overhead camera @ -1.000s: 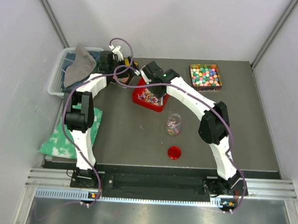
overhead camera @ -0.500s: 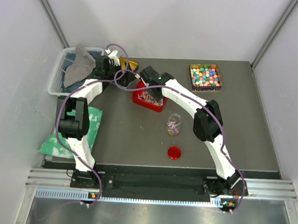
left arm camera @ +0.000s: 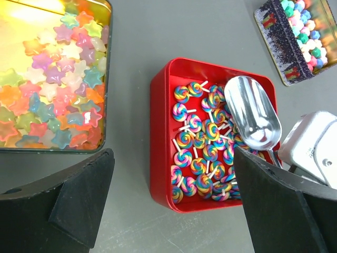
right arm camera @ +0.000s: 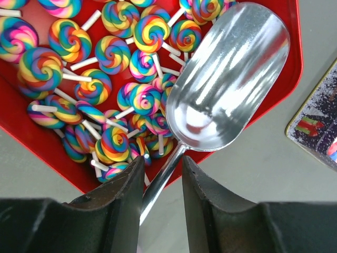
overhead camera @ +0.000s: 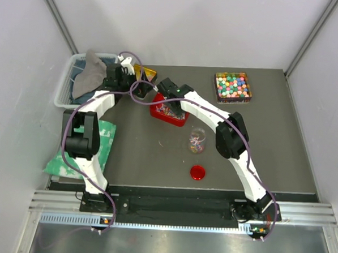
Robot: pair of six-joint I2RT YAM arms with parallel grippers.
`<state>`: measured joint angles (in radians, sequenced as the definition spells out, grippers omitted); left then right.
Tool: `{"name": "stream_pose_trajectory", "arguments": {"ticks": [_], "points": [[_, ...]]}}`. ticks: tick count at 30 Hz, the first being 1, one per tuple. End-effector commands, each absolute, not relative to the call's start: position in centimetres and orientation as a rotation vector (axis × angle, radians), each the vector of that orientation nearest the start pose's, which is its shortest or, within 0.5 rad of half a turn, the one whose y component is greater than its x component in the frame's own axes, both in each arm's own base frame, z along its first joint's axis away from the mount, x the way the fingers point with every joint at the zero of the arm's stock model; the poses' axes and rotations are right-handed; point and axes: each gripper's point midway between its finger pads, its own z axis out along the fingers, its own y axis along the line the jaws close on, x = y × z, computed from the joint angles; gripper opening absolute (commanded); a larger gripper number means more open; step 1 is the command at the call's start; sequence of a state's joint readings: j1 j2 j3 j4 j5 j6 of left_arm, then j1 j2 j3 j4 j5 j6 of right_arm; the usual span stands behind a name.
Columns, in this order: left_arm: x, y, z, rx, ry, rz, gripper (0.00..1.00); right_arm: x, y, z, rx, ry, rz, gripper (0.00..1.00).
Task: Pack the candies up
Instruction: Pick up the spatula from the storage box.
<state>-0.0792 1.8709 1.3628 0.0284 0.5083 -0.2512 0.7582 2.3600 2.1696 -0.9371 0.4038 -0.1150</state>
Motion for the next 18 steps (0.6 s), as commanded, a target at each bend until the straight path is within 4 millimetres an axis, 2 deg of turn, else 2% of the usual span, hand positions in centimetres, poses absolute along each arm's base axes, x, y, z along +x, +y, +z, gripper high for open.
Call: {"name": "stream_pose_trajectory", "arguments": {"ticks": [1, 8, 16, 18], "points": [[50.9, -13.7, 21.2, 0.232, 1.905, -0.711, 0.99, 44.0, 30.7, 8.9, -0.912, 2.356, -0.368, 0.34], [50.8, -13.5, 21.4, 0.233, 1.894, -0.718, 0.99, 44.2, 30.2, 7.9, -0.925, 2.345, -0.451, 0.34], [50.7, -12.9, 21.1, 0.231, 1.889, -0.722, 0.99, 43.7, 29.9, 6.1, -0.936, 2.384, -0.466, 0.32], [50.7, -12.8, 21.0, 0.229, 1.889, -0.724, 0.99, 43.8, 29.9, 6.1, -0.933, 2.379, -0.475, 0.31]]}}
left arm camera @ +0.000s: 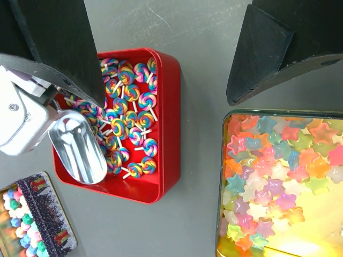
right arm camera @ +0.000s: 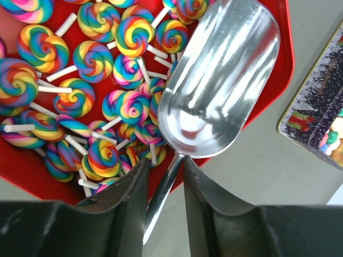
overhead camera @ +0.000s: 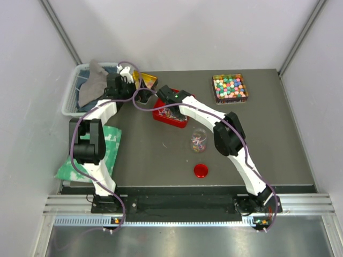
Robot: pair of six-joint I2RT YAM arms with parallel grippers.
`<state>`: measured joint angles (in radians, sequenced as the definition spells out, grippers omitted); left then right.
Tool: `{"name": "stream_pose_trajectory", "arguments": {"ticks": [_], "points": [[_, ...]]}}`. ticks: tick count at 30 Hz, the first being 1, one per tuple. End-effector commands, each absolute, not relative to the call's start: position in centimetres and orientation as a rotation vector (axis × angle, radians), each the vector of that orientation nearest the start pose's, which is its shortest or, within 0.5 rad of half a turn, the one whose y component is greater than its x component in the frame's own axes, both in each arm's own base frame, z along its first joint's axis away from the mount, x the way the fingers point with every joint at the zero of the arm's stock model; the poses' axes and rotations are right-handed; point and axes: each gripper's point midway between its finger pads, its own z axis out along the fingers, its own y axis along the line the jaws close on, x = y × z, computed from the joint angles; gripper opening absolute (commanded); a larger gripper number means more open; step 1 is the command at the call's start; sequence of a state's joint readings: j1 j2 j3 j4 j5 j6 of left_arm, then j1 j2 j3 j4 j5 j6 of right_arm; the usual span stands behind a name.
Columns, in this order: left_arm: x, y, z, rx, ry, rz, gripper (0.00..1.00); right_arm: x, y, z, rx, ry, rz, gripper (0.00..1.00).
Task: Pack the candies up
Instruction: Pick up the spatula from the storage box.
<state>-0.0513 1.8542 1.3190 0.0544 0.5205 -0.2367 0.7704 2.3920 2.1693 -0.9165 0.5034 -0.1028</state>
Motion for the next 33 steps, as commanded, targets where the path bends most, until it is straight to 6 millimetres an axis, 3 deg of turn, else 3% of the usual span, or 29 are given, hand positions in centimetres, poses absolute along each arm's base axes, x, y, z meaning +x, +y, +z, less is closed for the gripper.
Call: {"name": "stream_pose_trajectory", "arguments": {"ticks": [1, 3, 10, 15, 23, 24, 29, 33], "points": [[50.7, -12.9, 20.9, 0.231, 1.889, -0.727, 0.99, 43.8, 29.8, 6.1, -0.932, 2.379, -0.48, 0.29], [50.7, -12.7, 20.8, 0.228, 1.888, -0.723, 0.99, 43.8, 29.6, 6.1, -0.93, 2.378, -0.495, 0.26], [50.8, -12.5, 20.6, 0.22, 1.885, -0.734, 0.99, 43.8, 28.9, 5.8, -0.932, 2.376, -0.543, 0.0], [50.7, -12.7, 20.5, 0.232, 1.884, -0.745, 0.99, 43.9, 29.3, 6.5, -0.939, 2.359, -0.522, 0.0], [49.3, -15.2, 21.5, 0.398, 1.873, -0.925, 0.99, 44.8, 30.9, 12.4, -0.981, 2.213, -0.371, 0.0], [49.2, -15.5, 21.5, 0.412, 1.871, -0.948, 0.99, 44.9, 30.7, 13.7, -0.961, 2.185, -0.355, 0.0], [48.5, -16.6, 21.4, 0.458, 1.866, -1.063, 0.99, 44.4, 30.1, 15.9, -0.953, 2.131, -0.329, 0.0], [49.5, -16.9, 21.4, 0.443, 1.878, -1.111, 0.99, 44.5, 29.3, 18.0, -0.903, 2.1, -0.314, 0.0]]}}
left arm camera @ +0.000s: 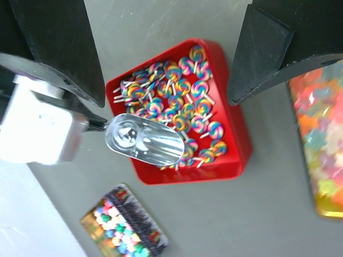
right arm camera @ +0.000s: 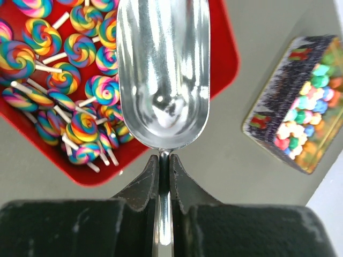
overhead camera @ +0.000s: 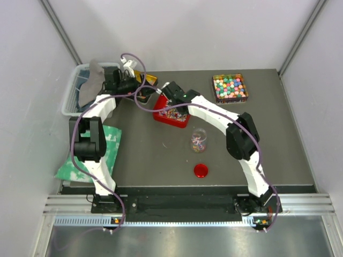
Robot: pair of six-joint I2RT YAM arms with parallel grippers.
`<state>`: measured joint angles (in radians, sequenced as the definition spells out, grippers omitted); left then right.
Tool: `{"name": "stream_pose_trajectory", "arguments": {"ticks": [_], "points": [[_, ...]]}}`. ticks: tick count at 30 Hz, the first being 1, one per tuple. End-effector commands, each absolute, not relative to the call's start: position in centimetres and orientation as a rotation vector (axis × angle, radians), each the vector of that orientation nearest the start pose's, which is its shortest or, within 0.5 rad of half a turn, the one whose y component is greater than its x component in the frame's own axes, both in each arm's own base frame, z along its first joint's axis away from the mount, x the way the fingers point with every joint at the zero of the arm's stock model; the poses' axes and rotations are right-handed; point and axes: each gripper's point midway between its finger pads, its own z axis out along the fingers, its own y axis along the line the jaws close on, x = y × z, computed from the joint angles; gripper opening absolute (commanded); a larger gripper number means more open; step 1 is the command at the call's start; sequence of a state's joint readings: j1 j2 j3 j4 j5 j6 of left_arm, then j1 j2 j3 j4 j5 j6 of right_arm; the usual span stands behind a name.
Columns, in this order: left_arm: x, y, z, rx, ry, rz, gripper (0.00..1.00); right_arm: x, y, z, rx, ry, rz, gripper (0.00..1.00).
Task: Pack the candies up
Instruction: Pick up the spatula from the storage box.
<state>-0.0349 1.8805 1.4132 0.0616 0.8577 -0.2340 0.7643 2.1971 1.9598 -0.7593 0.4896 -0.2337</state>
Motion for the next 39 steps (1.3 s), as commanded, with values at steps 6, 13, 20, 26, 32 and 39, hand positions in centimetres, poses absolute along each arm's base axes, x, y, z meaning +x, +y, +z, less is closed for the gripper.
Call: {"name": "stream_pose_trajectory", "arguments": {"ticks": [6, 13, 20, 26, 32, 39], "points": [[49.6, -16.9, 21.8, 0.457, 1.866, -1.097, 0.99, 44.9, 27.8, 20.9, -0.848, 2.06, -0.365, 0.0], [49.0, -17.5, 21.3, 0.498, 1.884, -1.17, 0.99, 43.5, 28.7, 21.9, -0.91, 2.066, -0.21, 0.0], [48.4, -19.0, 22.6, 0.56, 1.842, -1.415, 0.97, 40.4, 29.2, 22.0, -1.016, 2.011, -0.042, 0.0], [48.5, -19.9, 21.7, 0.564, 1.853, -1.53, 0.95, 38.0, 29.7, 23.7, -1.071, 1.959, 0.074, 0.0], [48.3, -22.3, 20.8, 0.593, 1.872, -1.599, 0.9, 36.8, 30.4, 24.5, -1.106, 1.924, 0.104, 0.0], [47.2, -24.4, 22.5, 0.638, 1.813, -1.678, 0.84, 37.0, 30.5, 23.7, -1.111, 1.92, 0.078, 0.0]]}}
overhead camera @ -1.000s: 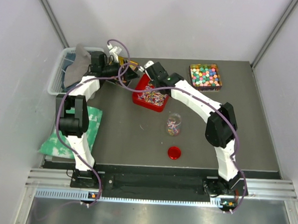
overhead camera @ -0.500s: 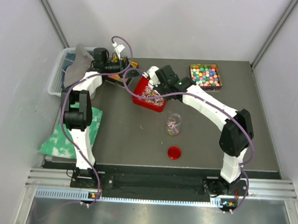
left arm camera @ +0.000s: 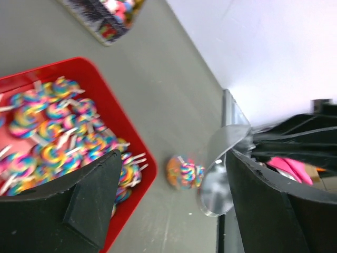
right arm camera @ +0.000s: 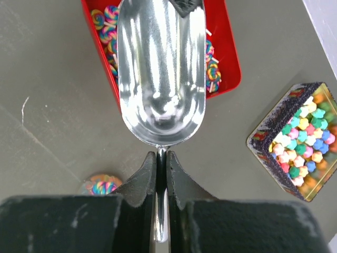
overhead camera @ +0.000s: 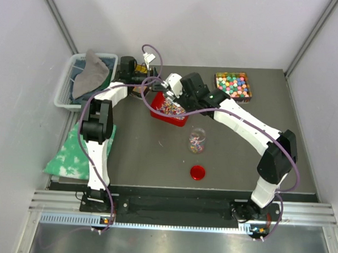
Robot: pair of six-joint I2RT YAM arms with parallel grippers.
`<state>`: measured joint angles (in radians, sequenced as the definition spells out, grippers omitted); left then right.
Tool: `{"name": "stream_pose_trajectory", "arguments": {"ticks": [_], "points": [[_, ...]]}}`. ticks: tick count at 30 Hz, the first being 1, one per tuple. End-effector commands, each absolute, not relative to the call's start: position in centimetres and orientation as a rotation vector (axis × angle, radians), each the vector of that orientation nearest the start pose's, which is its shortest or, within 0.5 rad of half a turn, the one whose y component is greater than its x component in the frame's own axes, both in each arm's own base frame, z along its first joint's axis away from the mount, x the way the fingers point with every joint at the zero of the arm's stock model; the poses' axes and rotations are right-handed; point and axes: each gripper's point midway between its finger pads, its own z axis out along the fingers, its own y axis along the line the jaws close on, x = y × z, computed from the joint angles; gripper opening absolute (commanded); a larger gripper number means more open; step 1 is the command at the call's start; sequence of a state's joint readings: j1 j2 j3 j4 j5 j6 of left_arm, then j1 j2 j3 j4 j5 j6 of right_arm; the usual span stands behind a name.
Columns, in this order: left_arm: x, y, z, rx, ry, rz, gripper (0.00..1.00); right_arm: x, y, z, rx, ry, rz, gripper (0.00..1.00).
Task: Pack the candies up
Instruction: Pick up the spatula from the storage box.
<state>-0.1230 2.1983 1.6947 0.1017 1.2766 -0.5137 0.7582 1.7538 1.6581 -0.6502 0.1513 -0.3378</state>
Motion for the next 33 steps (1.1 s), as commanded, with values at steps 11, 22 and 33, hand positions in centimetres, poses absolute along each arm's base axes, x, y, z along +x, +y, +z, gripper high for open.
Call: {"name": "stream_pose_trajectory", "arguments": {"ticks": [11, 22, 33], "points": [[44.3, -25.4, 23.3, 0.697, 1.795, -1.855, 0.27, 38.3, 30.5, 24.5, -1.076, 1.887, 0.026, 0.0], [41.3, -26.1, 22.8, 0.818, 1.824, -1.973, 0.11, 38.7, 30.5, 26.3, -1.045, 1.847, 0.013, 0.0], [41.4, -26.1, 23.1, 0.854, 1.845, -1.956, 0.32, 39.1, 30.4, 26.4, -1.046, 1.843, -0.023, 0.0]]}}
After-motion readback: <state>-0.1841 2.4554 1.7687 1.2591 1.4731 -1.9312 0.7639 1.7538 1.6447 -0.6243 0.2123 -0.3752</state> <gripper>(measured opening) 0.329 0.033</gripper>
